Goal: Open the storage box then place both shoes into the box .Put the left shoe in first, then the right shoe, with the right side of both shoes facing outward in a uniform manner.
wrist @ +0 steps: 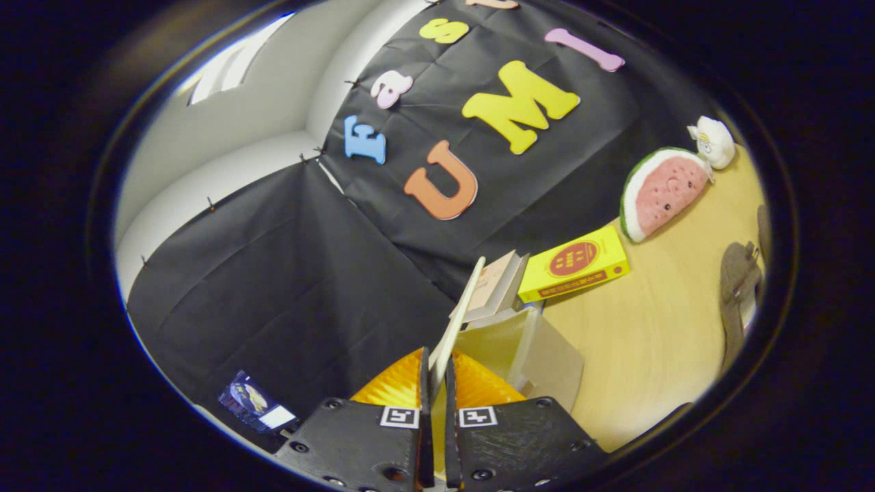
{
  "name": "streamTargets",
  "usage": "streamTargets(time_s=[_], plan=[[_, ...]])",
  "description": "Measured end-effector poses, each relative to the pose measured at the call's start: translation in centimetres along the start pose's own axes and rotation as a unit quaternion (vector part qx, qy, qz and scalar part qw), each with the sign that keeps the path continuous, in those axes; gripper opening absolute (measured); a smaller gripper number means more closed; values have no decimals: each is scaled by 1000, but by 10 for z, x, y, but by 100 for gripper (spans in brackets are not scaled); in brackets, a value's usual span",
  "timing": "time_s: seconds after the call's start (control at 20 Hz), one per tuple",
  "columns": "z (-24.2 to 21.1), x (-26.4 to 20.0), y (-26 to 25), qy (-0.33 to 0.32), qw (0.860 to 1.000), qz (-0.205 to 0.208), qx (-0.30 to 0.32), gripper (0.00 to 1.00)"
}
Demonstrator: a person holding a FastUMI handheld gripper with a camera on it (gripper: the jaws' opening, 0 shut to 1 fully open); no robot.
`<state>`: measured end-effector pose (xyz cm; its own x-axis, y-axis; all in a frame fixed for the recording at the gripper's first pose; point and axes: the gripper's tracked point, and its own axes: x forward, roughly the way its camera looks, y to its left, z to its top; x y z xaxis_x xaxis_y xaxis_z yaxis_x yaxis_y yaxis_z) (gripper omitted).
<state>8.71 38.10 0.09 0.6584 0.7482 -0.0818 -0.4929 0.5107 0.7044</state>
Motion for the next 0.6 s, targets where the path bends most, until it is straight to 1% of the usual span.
streamTargets(time_s=[0.1,0.2,0.45,0.55,0.6], plan=[[14,6,41,-4,999,13,-30,7],[18,23,76,1,998,20,-62,6],[4,73,147,26,990,20,-139,7],[-8,95,169,35,987,16,-158,7],[-15,106,177,41,985,11,-167,9]])
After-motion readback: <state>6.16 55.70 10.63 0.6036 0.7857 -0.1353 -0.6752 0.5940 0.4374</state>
